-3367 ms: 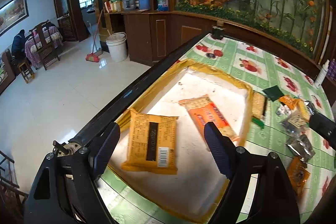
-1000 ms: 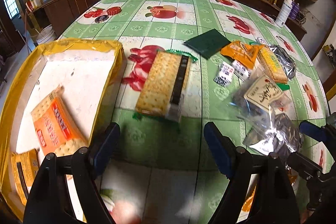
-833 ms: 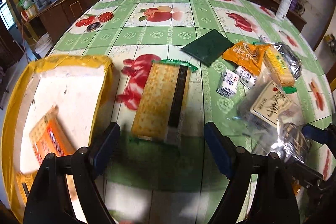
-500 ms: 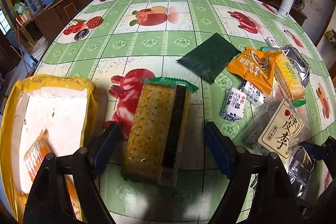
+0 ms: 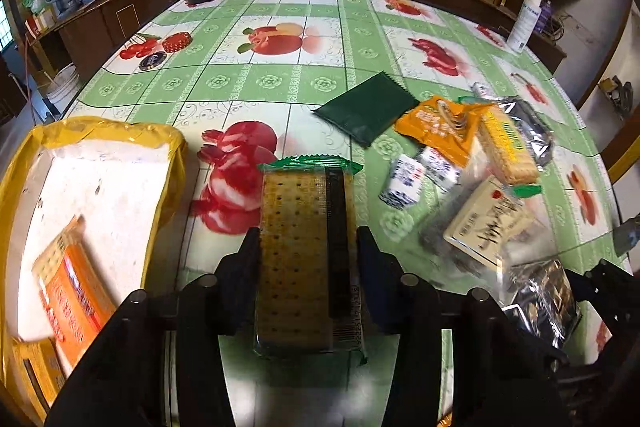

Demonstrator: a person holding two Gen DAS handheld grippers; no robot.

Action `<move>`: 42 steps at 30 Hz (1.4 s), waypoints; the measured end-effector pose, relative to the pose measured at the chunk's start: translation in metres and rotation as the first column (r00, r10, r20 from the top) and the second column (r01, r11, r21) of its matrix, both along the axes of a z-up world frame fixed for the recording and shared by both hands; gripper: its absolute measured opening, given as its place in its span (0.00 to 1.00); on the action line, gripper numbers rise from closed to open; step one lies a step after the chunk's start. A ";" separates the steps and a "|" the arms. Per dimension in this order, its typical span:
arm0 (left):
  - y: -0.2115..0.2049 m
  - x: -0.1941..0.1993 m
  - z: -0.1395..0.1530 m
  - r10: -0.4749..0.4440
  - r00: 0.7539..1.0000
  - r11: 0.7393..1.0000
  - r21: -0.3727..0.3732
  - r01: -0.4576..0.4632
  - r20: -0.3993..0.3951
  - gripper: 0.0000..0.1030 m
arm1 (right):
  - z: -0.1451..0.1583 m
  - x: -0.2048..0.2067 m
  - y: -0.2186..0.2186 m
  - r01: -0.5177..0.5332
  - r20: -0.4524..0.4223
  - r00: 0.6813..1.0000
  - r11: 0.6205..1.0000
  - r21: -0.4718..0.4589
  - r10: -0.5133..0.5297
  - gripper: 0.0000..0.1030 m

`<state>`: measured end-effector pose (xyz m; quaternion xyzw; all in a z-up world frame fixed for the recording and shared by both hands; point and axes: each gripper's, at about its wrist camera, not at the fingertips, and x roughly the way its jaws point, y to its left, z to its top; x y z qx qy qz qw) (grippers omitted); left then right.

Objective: Organize snacks
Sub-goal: 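Grasp the long cracker pack with the left gripper while the right grasps a silver foil bag, then carry both packs into the white tray and open both grippers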

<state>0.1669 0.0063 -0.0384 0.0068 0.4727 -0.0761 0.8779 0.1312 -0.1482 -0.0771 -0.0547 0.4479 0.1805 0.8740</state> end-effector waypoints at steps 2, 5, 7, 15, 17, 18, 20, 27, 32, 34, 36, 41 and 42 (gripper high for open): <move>0.000 -0.015 0.010 -0.003 1.000 1.000 -0.015 0.003 0.024 0.43 | 0.007 -0.009 -0.009 0.018 0.010 1.000 0.999 0.048 -0.018 0.58; -0.001 -0.040 0.024 -0.002 0.998 1.000 -0.024 0.004 0.060 0.43 | 0.024 -0.026 -0.019 0.044 0.053 0.997 0.994 0.096 -0.049 0.58; -0.001 -0.057 0.035 0.005 0.996 0.999 -0.033 -0.002 0.085 0.43 | 0.037 -0.037 -0.023 0.052 0.080 0.995 0.990 0.134 -0.063 0.57; 0.010 -0.110 0.063 0.067 0.980 0.998 -0.001 -0.068 0.185 0.43 | 0.074 -0.071 -0.017 0.036 0.163 0.985 0.983 0.179 -0.066 0.57; 0.015 -0.118 0.067 0.079 0.977 0.997 0.006 -0.082 0.199 0.43 | 0.080 -0.078 -0.012 0.027 0.176 0.983 0.982 0.188 -0.060 0.57; 0.018 -0.122 0.068 0.086 0.975 0.996 0.010 -0.090 0.205 0.43 | 0.082 -0.080 -0.009 0.022 0.182 0.982 0.982 0.185 -0.056 0.57; 0.024 -0.129 0.071 0.103 0.970 0.994 0.014 -0.108 0.218 0.43 | 0.086 -0.086 -0.003 0.010 0.195 0.980 0.983 0.184 -0.046 0.57; 0.048 -0.148 0.077 0.163 0.955 0.985 0.016 -0.172 0.250 0.43 | 0.099 -0.098 0.018 -0.031 0.228 0.974 0.982 0.184 -0.012 0.57; 0.066 -0.156 0.079 0.204 0.943 0.977 0.011 -0.214 0.264 0.43 | 0.104 -0.103 0.031 -0.057 0.237 0.971 0.981 0.183 0.013 0.57; 0.073 -0.158 0.079 0.217 0.939 0.974 0.008 -0.227 0.265 0.43 | 0.104 -0.103 0.037 -0.068 0.237 0.971 0.981 0.183 0.023 0.57; 0.079 -0.160 0.078 0.231 0.937 0.970 0.005 -0.241 0.263 0.43 | 0.104 -0.104 0.043 -0.081 0.237 0.971 0.980 0.182 0.036 0.57; 0.098 -0.164 0.074 0.268 0.930 0.961 -0.010 -0.275 0.252 0.43 | 0.103 -0.104 0.058 -0.109 0.231 0.971 0.978 0.179 0.066 0.57; 0.101 -0.164 0.073 0.275 0.929 0.960 -0.014 -0.280 0.249 0.43 | 0.102 -0.105 0.060 -0.114 0.230 0.971 0.977 0.180 0.071 0.57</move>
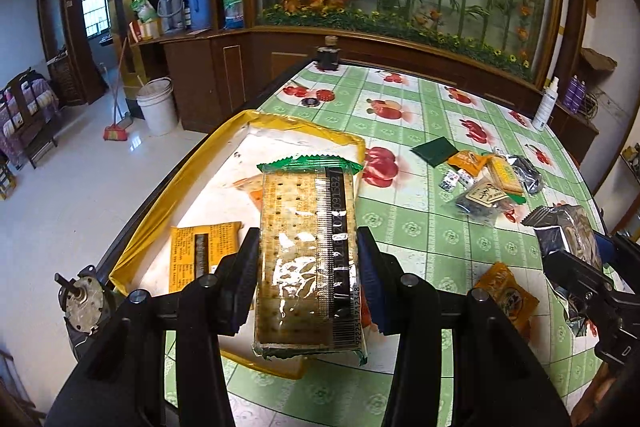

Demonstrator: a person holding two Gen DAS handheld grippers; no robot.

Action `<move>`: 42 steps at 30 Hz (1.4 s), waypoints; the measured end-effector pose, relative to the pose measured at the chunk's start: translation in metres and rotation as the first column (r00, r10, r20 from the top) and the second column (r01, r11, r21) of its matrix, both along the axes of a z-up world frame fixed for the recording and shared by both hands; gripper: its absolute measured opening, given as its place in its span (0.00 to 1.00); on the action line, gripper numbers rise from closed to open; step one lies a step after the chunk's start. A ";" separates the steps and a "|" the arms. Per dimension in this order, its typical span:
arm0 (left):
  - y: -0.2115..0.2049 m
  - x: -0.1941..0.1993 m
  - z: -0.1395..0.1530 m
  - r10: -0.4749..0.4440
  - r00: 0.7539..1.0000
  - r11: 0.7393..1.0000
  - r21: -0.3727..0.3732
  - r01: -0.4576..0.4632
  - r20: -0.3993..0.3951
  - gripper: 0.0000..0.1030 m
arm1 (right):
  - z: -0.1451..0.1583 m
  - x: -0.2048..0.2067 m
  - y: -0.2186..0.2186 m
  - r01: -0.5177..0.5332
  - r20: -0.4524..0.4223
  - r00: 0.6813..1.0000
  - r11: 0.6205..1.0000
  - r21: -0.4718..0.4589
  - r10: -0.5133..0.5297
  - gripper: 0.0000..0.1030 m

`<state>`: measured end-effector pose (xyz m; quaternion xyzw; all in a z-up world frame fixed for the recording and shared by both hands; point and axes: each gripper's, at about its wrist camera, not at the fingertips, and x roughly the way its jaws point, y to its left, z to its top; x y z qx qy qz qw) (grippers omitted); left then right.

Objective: Organize snacks
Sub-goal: 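Carry both packs into the white tray and open both grippers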

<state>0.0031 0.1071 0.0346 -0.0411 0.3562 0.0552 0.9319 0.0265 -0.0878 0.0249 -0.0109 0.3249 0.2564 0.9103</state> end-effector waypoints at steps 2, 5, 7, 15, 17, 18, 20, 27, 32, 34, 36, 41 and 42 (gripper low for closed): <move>0.007 -0.001 -0.001 0.014 1.000 1.000 -0.007 -0.014 -0.001 0.43 | -0.001 0.001 0.005 -0.011 -0.002 1.000 1.000 0.001 0.011 0.57; 0.015 -0.003 -0.002 0.031 1.000 0.999 -0.009 -0.031 0.000 0.43 | -0.001 0.001 0.015 -0.031 -0.001 1.000 1.000 0.003 0.031 0.57; 0.020 -0.004 -0.002 0.045 0.999 0.999 -0.012 -0.045 0.002 0.43 | -0.001 0.002 0.023 -0.048 -0.001 0.999 0.999 0.002 0.048 0.57; 0.044 -0.007 -0.005 0.102 0.995 0.995 -0.013 -0.102 0.008 0.43 | 0.003 0.008 0.057 -0.104 0.011 0.995 0.995 0.007 0.104 0.57; 0.050 -0.007 -0.007 0.114 0.993 0.993 -0.015 -0.114 0.004 0.43 | 0.002 0.010 0.068 -0.121 0.013 0.993 0.993 0.005 0.121 0.57; 0.054 -0.007 -0.008 0.120 0.993 0.993 -0.017 -0.120 0.002 0.43 | 0.002 0.011 0.072 -0.127 0.013 0.992 0.992 0.004 0.127 0.57; 0.059 -0.007 -0.011 0.131 0.991 0.991 -0.017 -0.131 -0.004 0.43 | 0.001 0.014 0.082 -0.141 0.012 0.990 0.990 0.002 0.141 0.57; 0.077 -0.004 -0.020 0.164 0.986 0.986 -0.030 -0.164 -0.025 0.43 | -0.006 0.025 0.107 -0.179 -0.002 0.984 0.984 -0.008 0.179 0.57; 0.085 0.001 -0.027 0.176 0.983 0.984 -0.035 -0.177 -0.044 0.43 | -0.013 0.033 0.118 -0.192 -0.017 0.981 0.981 -0.015 0.192 0.57; 0.087 0.003 -0.029 0.180 0.982 0.983 -0.036 -0.182 -0.051 0.43 | -0.016 0.039 0.121 -0.196 -0.026 0.980 0.981 -0.017 0.195 0.57; 0.090 0.004 -0.032 0.183 0.981 0.982 -0.041 -0.185 -0.058 0.43 | -0.019 0.043 0.125 -0.200 -0.036 0.979 0.980 -0.018 0.199 0.57; 0.091 0.011 -0.039 0.171 0.982 0.983 -0.052 -0.176 -0.083 0.43 | -0.026 0.060 0.138 -0.217 -0.057 0.975 0.976 -0.012 0.216 0.57; 0.089 0.014 -0.040 0.164 0.982 0.984 -0.057 -0.169 -0.089 0.43 | -0.027 0.063 0.141 -0.220 -0.060 0.974 0.975 -0.009 0.219 0.57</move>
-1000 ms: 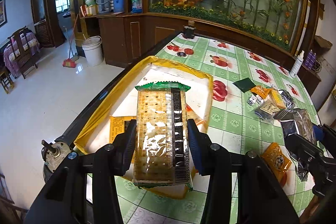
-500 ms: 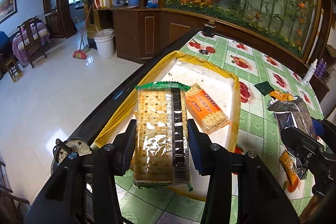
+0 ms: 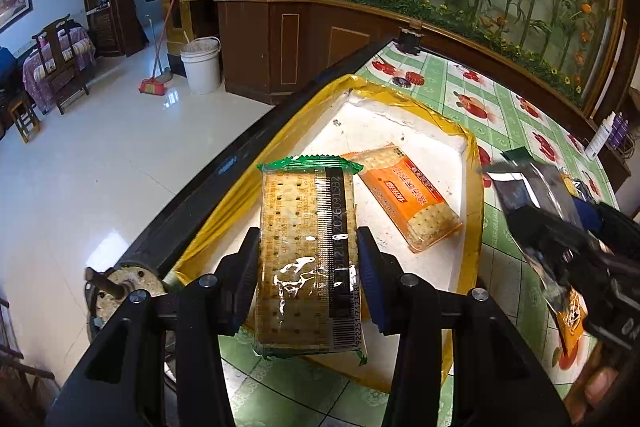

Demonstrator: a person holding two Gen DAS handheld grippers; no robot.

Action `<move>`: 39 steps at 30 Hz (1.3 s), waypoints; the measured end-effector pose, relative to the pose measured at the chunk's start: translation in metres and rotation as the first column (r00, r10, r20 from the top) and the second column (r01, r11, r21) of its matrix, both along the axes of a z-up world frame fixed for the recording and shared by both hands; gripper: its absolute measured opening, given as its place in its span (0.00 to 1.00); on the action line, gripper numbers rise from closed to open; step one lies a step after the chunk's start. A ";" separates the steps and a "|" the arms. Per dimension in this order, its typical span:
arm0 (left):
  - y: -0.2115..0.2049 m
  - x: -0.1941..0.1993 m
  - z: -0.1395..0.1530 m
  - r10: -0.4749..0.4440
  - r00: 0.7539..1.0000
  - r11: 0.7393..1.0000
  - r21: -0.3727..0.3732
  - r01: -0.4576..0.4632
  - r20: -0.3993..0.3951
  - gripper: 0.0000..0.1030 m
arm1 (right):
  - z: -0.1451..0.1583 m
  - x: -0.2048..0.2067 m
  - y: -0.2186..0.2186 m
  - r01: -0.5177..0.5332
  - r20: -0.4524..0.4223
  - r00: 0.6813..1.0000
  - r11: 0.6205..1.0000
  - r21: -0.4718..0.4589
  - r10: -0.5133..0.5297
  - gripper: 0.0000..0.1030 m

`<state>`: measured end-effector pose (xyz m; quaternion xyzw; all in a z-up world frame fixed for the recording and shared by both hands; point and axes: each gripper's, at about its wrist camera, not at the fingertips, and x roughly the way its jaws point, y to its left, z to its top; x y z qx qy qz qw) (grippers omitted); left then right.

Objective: Organize snacks
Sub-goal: 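Carry both packs into the white tray and open both grippers, then withdraw both grippers from the tray toward the orange chip bag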

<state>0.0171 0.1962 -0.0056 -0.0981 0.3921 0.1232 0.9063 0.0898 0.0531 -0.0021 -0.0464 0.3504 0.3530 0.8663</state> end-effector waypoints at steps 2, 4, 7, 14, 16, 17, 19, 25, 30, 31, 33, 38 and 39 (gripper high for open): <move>-0.003 0.005 -0.004 -0.017 1.000 1.000 -0.010 0.017 -0.014 0.43 | -0.002 0.011 0.008 -0.005 -0.008 1.000 1.000 0.004 0.005 0.57; -0.006 0.011 -0.007 -0.035 0.999 0.999 -0.026 0.034 -0.027 0.43 | -0.004 0.025 0.019 -0.013 -0.018 1.000 1.000 0.004 0.013 0.57; -0.010 0.018 -0.009 -0.052 0.998 0.998 -0.022 0.051 -0.039 0.43 | -0.011 0.048 0.036 -0.020 -0.031 0.999 1.000 -0.008 0.020 0.57; -0.015 0.033 -0.016 -0.080 0.994 0.997 -0.031 0.078 -0.073 0.44 | -0.043 0.100 0.065 -0.008 -0.106 0.994 0.999 -0.047 0.003 0.57; -0.016 0.037 -0.019 -0.097 0.992 0.994 -0.049 0.093 -0.086 0.44 | -0.048 0.109 0.065 -0.003 -0.113 0.994 0.999 -0.055 -0.003 0.57; -0.016 0.038 -0.021 -0.095 0.991 0.994 -0.052 0.091 -0.094 0.44 | -0.050 0.112 0.064 -0.003 -0.119 0.993 0.999 -0.054 -0.003 0.58; -0.018 0.040 -0.024 -0.091 0.990 0.995 -0.049 0.086 -0.108 0.49 | -0.054 0.116 0.064 -0.010 -0.137 0.991 0.999 -0.049 0.003 0.59; -0.019 0.032 -0.015 -0.044 0.996 0.999 0.011 0.045 -0.077 0.67 | -0.051 0.117 0.048 0.015 -0.148 0.989 1.000 -0.011 -0.017 0.59; -0.020 0.019 0.003 -0.018 1.000 1.000 0.016 0.018 -0.017 0.74 | -0.026 0.096 0.008 0.063 -0.128 0.990 0.994 0.084 -0.052 0.60; -0.022 0.017 0.007 -0.017 1.000 1.000 0.021 0.017 -0.006 0.74 | -0.020 0.089 -0.001 0.073 -0.118 0.991 0.992 0.102 -0.061 0.61; -0.028 0.012 0.014 -0.021 1.000 0.999 0.028 0.020 0.013 0.74 | -0.007 0.073 -0.018 0.092 -0.096 0.992 0.987 0.132 -0.080 0.61; -0.047 0.001 0.031 -0.037 0.998 0.999 0.041 0.035 0.049 0.74 | 0.025 0.031 -0.056 0.116 -0.024 0.993 0.977 0.178 -0.114 0.63; -0.051 -0.002 0.033 -0.042 0.998 0.998 0.042 0.039 0.056 0.74 | 0.031 0.022 -0.063 0.122 -0.009 0.992 0.976 0.183 -0.122 0.64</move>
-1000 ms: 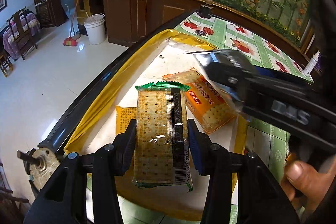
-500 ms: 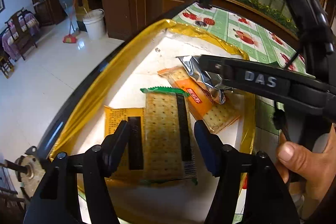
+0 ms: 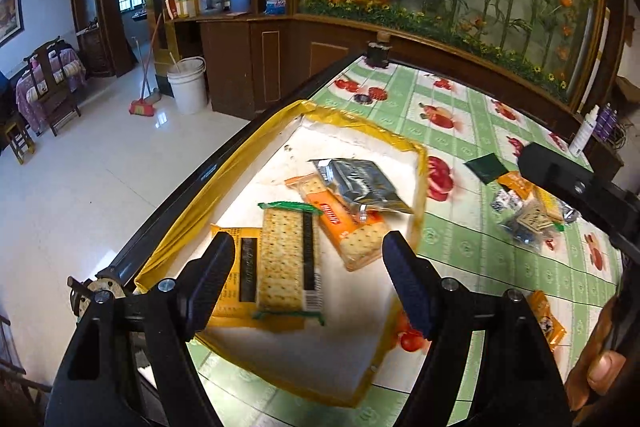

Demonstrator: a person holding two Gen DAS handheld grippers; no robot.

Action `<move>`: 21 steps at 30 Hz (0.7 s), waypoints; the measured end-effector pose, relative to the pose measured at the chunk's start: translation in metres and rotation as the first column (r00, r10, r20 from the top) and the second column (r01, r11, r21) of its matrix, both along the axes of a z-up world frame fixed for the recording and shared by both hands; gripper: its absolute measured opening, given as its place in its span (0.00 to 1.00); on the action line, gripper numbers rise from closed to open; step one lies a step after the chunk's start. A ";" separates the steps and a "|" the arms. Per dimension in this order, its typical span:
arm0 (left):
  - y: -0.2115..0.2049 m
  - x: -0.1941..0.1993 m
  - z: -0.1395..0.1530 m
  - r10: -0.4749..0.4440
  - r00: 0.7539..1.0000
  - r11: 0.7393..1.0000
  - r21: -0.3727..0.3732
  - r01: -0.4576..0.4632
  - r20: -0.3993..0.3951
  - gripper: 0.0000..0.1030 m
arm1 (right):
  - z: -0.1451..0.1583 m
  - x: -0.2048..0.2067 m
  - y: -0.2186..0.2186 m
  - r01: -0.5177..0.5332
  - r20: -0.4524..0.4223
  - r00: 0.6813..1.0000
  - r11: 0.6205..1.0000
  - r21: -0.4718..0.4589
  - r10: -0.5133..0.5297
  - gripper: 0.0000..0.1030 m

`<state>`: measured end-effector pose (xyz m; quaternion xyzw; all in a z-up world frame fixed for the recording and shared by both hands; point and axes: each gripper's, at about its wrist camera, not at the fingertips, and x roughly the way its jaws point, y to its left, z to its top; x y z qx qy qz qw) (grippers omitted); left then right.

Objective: Organize snacks
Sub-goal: 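Withdraw both grippers from the tray toward the orange chip bag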

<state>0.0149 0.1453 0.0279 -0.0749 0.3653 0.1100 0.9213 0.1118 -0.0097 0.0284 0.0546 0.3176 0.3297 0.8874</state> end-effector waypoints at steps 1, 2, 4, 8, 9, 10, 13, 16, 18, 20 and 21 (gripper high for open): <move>-0.004 -0.003 0.002 -0.005 1.000 1.000 0.002 0.005 0.007 0.74 | 0.004 -0.006 -0.006 0.007 0.012 1.000 1.000 0.001 -0.007 0.65; -0.008 -0.005 0.005 -0.012 1.000 1.000 0.005 0.012 0.014 0.74 | 0.008 -0.014 -0.013 0.014 0.022 1.000 1.000 0.003 -0.014 0.65; -0.018 -0.011 0.010 -0.026 0.999 1.000 0.017 0.025 0.024 0.74 | 0.012 -0.026 -0.026 0.030 0.040 0.999 1.000 0.000 -0.030 0.65; -0.034 -0.018 0.019 -0.053 0.998 0.998 0.031 0.051 0.043 0.74 | 0.017 -0.049 -0.048 0.063 0.060 0.996 0.998 0.002 -0.063 0.66; -0.039 -0.021 0.022 -0.060 0.997 0.998 0.037 0.058 0.048 0.74 | 0.018 -0.054 -0.053 0.072 0.064 0.995 0.997 0.001 -0.072 0.66; -0.043 -0.023 0.024 -0.067 0.996 0.997 0.044 0.064 0.053 0.75 | 0.018 -0.056 -0.058 0.079 0.068 0.995 0.997 0.002 -0.079 0.66; -0.054 -0.028 0.028 -0.086 0.994 0.995 0.060 0.082 0.065 0.79 | 0.020 -0.071 -0.077 0.102 0.081 0.991 0.995 0.007 -0.103 0.67; -0.066 -0.031 0.030 -0.106 0.992 0.993 0.068 0.101 0.070 0.79 | 0.020 -0.084 -0.096 0.134 0.090 0.987 0.991 0.010 -0.135 0.67; -0.073 -0.033 0.031 -0.117 0.991 0.991 0.072 0.112 0.069 0.79 | 0.021 -0.093 -0.108 0.157 0.094 0.983 0.988 0.015 -0.158 0.67; -0.079 -0.035 0.031 -0.127 0.990 0.990 0.075 0.122 0.068 0.79 | 0.021 -0.099 -0.120 0.178 0.098 0.979 0.984 0.018 -0.179 0.68; -0.083 -0.035 0.032 -0.133 0.989 0.989 0.077 0.128 0.066 0.79 | 0.021 -0.102 -0.126 0.186 0.099 0.977 0.982 0.019 -0.187 0.68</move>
